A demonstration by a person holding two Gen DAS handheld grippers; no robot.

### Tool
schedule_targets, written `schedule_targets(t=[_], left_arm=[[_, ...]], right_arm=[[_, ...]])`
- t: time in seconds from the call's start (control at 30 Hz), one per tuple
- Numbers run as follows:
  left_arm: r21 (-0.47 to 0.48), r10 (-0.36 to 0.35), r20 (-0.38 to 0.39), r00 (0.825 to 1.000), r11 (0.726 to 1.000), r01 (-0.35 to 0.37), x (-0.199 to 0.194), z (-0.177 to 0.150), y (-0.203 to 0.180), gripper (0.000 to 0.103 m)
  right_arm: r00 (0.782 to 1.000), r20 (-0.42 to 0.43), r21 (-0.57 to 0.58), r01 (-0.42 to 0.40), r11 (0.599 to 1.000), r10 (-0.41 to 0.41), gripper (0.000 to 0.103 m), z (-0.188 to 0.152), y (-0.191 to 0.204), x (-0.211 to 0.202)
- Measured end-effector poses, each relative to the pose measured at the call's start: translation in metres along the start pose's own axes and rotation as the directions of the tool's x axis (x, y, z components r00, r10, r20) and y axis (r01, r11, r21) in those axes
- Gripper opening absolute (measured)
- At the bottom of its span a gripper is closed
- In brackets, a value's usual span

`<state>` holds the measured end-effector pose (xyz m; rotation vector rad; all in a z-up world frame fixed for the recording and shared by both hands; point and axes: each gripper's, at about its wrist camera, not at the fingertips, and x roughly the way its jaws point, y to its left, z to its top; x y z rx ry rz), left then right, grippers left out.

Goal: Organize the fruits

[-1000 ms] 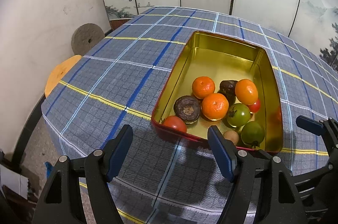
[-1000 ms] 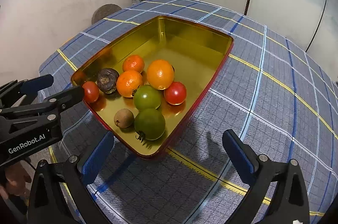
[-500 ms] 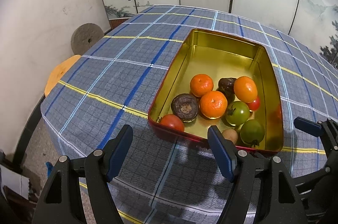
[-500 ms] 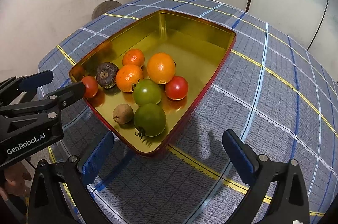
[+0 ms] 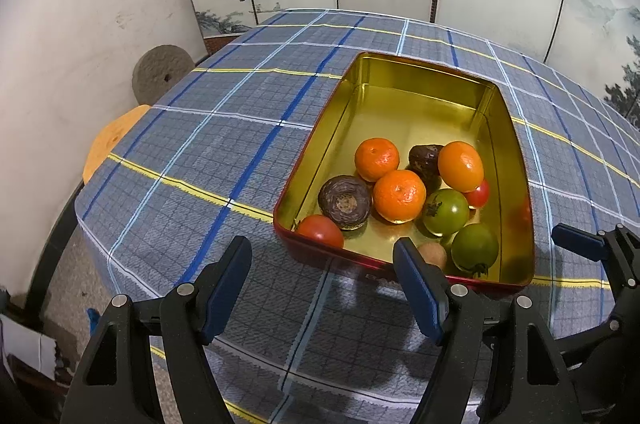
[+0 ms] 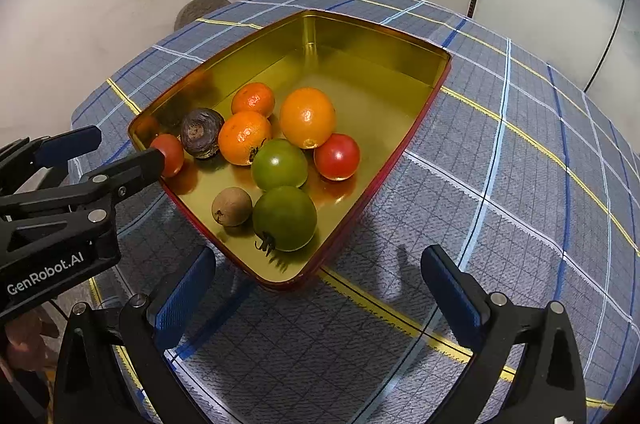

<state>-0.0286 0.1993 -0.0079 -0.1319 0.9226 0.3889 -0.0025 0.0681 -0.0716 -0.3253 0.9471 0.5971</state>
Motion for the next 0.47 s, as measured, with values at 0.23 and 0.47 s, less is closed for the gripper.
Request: schedule_targets(t=[0.23,0.47], left_arm=[[-0.007,0.002,0.007,1.000,1.000,-0.002,-0.0014,0.0011,0.0027,0.074],[-0.008,-0.002,0.009,1.000,1.000,0.003,-0.0028,0.0017,0.0045,0.074]], right_arm=[[1.000,0.004,-0.006,-0.005,1.000,0.005,0.102,-0.0002,0.0007,-0.0012],[1.000,0.006,-0.008,-0.007,1.000,0.007,0.102,-0.0002,0.0017,-0.0016]])
